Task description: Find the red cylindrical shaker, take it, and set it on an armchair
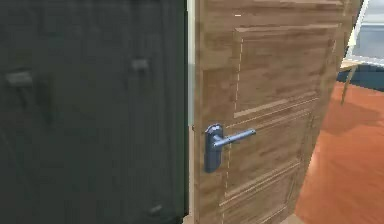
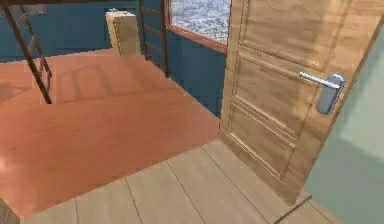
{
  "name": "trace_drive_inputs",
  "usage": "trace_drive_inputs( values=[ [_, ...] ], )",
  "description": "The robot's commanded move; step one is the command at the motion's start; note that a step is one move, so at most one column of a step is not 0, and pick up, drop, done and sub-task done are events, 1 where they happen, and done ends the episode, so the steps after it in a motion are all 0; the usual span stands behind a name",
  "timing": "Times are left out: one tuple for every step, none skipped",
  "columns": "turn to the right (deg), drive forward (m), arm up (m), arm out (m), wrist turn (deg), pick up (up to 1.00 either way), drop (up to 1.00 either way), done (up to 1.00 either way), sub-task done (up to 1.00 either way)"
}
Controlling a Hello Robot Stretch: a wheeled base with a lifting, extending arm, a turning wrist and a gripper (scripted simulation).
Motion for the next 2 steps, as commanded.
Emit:
trace_drive_inputs(
  values=[
    [45.0,0.0,0.0,0.0,0.0,0.0,0.0,0.0,0.0],
    [9.0,0.0,0.0,0.0,0.0,0.0,0.0,0.0,0.0]
  ],
)
